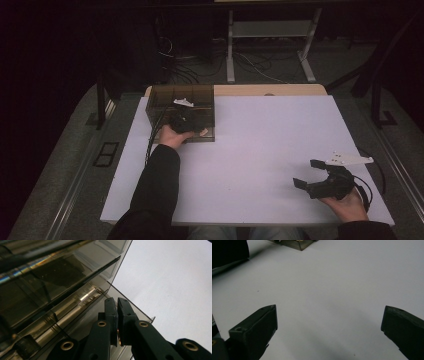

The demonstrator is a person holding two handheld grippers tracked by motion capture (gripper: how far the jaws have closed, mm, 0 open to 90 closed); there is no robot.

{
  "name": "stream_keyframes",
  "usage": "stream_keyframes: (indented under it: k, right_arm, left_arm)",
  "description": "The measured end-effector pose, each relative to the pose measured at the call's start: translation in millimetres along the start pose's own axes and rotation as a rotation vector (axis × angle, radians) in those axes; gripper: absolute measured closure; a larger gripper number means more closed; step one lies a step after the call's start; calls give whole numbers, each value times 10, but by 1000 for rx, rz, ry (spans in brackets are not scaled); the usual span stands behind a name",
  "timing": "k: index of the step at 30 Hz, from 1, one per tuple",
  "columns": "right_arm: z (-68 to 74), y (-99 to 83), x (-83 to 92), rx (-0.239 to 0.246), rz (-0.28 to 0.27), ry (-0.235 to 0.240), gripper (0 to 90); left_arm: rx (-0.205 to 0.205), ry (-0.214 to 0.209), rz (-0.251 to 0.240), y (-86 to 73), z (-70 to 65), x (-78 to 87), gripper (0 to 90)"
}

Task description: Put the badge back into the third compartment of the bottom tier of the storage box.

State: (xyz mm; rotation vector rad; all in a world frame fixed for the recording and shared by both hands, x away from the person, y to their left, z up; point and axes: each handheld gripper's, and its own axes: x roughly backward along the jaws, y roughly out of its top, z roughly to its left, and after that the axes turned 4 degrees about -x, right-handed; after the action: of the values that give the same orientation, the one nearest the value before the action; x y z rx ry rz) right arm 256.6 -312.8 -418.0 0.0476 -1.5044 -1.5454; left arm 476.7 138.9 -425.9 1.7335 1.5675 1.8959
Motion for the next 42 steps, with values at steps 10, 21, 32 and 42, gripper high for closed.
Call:
stream_keyframes:
  k: [10, 21, 32, 42]
  right_arm:
    - [-2, -2, -5, -3, 0, 3, 3]
    - [3, -3, 10, -11, -4, 5, 3]
    - [7, -14, 33, -21, -12, 4, 3]
    - [4, -20, 48, -25, -21, 4, 3]
  left_arm:
    - [10, -16, 10, -5, -28, -15, 807]
    - [-24, -36, -9, 43, -114, 75, 551]
    - [-25, -105, -42, 117, -239, 240, 361]
    - [-6, -110, -75, 118, -347, 409, 250]
